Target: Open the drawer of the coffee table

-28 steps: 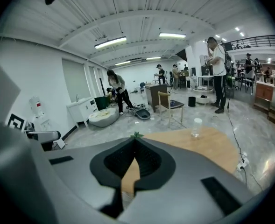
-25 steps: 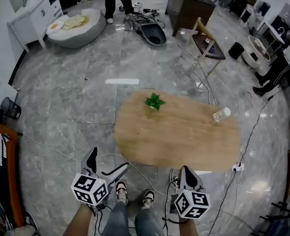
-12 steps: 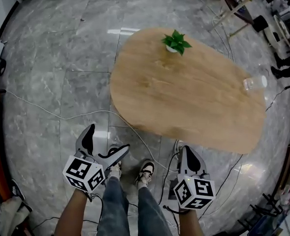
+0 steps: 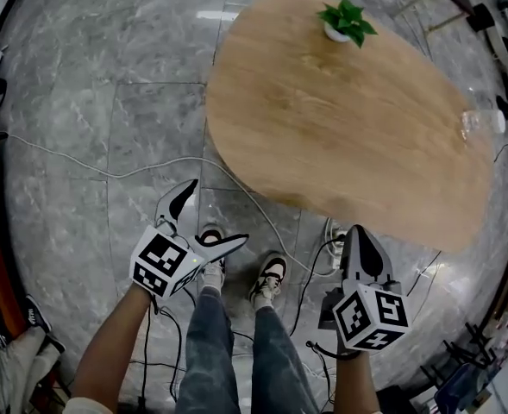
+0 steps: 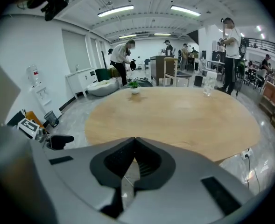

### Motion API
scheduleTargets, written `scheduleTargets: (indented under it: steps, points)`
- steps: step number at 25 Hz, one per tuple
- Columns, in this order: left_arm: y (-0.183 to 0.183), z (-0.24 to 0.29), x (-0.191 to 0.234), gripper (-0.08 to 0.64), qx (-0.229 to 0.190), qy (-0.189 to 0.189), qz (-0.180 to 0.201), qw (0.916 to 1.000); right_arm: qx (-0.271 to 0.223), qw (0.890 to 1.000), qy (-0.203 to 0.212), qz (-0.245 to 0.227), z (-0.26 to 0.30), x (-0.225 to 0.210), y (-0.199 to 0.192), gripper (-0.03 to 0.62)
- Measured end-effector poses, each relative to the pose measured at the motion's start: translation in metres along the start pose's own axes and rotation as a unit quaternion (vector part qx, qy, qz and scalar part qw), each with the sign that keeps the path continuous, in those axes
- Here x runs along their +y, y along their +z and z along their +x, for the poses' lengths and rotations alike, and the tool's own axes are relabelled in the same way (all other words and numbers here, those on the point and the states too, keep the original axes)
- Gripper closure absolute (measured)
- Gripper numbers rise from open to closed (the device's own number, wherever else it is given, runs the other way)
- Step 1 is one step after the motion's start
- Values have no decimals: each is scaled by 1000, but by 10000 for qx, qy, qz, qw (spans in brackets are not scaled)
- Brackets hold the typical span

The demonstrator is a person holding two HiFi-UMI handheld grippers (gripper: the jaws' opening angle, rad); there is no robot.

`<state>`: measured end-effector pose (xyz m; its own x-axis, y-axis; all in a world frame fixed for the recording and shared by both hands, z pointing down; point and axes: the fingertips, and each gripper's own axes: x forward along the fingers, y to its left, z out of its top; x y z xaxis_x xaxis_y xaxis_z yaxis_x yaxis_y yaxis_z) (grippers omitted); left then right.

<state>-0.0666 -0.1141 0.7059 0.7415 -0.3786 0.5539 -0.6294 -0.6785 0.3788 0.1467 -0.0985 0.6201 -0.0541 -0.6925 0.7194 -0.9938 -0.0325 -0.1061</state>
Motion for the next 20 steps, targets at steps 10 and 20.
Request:
scheduleTargets:
  steps: [10,20]
  points:
    - [-19,55,12,-14,470,-786,855,9921,55,9991,-276,305,16,-16,-11,592]
    - [-20,92,21,-14,297,-1053,1287,9856,69,9985,-381,395,16,-33,-14,592]
